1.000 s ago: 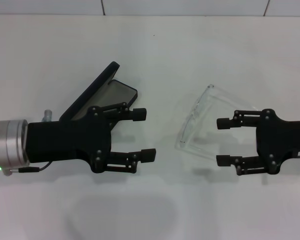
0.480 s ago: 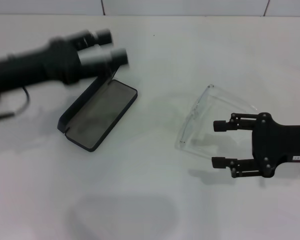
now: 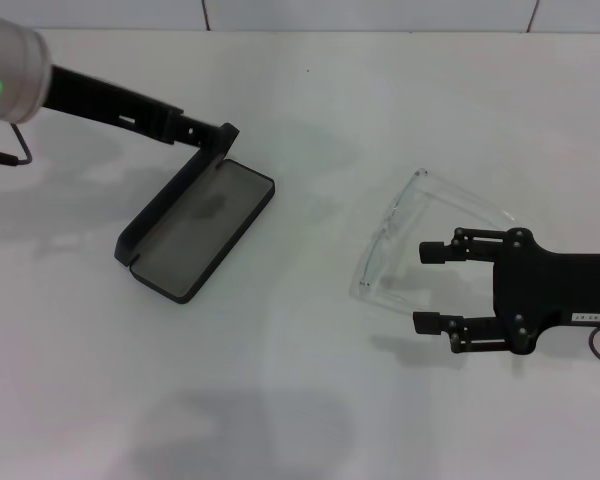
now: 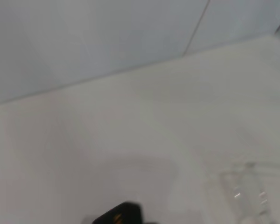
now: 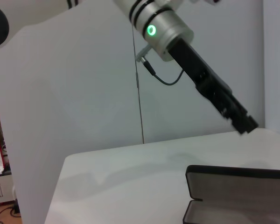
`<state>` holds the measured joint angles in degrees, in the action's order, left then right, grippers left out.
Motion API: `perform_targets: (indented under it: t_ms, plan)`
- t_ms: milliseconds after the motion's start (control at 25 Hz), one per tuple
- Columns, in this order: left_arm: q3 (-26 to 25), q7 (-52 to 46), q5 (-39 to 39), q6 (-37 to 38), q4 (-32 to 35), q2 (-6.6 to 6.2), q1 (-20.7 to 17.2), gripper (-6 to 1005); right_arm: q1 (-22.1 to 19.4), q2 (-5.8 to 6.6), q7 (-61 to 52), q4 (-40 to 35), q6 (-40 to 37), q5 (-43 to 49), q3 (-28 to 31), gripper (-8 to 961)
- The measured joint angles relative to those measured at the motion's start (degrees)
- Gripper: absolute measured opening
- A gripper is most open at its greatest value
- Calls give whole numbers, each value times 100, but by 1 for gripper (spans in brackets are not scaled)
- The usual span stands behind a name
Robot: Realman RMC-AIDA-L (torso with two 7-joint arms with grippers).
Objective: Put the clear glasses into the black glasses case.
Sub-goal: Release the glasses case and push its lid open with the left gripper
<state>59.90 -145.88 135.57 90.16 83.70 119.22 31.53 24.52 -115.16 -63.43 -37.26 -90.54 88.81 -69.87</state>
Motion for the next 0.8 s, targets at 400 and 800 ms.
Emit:
perform_targets:
  t_ms: [400,800]
  plan:
    - [1280,-1032,1759,-353,-196,34,415,768,69,-15,-6,9,24,-3,0,736]
    - [1346,-1097,1855,-503,-934,41,715,723,137,-24,0,16,150,-15,-39,735]
